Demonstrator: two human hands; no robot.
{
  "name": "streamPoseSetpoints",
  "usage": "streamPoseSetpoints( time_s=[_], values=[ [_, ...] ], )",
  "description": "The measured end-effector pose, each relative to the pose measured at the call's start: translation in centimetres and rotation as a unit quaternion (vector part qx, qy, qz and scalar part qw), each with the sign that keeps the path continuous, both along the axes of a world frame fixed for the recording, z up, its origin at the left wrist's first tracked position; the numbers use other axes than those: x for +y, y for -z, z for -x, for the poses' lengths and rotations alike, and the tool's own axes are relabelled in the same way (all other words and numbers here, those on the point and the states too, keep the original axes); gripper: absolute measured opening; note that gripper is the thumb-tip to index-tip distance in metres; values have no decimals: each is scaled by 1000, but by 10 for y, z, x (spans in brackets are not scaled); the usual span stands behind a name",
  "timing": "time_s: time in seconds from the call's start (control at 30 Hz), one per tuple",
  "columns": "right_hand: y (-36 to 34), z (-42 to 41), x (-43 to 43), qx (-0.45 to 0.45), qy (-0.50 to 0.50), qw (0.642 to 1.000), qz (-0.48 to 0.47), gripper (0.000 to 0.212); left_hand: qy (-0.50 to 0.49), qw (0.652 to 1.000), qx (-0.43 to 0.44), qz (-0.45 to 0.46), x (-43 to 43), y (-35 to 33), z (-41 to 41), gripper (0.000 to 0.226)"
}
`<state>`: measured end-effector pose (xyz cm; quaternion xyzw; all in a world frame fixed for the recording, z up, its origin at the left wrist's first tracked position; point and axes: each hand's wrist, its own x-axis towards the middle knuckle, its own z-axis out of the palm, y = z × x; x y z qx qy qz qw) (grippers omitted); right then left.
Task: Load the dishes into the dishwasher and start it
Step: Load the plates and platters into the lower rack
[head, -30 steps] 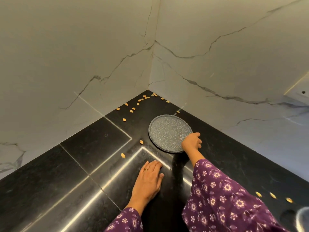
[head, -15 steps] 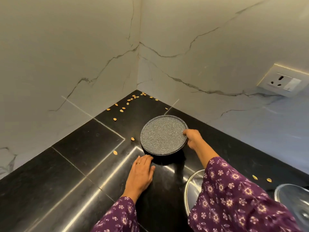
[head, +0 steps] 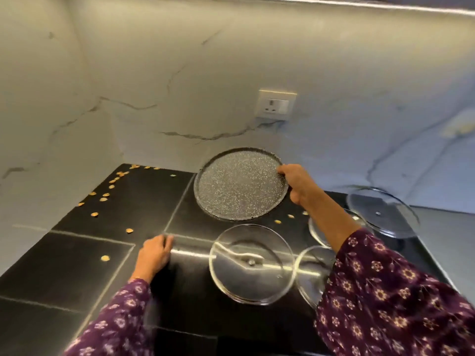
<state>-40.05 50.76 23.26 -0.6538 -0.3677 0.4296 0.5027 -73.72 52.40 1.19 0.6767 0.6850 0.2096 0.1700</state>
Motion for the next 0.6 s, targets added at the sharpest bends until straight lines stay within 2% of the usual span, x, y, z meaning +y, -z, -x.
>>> streamPoseSetpoints(
  time_s=[0.1, 0.27, 0.43, 0.6],
  values=[
    [-17, -52, -62, 13, 46, 999, -26, 16, 9, 997, -37, -62, -2, -37, -50, 38],
    [-28, -143, -178, -10, 120, 992, -31, 13, 139, 972, -120, -150, -58, -96, -199, 26],
    [-22, -248, -320, -63, 227, 972, -23, 17, 303, 923, -156, -181, -165, -116, -351, 12],
    [-13, -338, -461, -133, 326, 936, 17, 14, 439, 877, -128, -149, -275, -94, -466, 11]
  ],
)
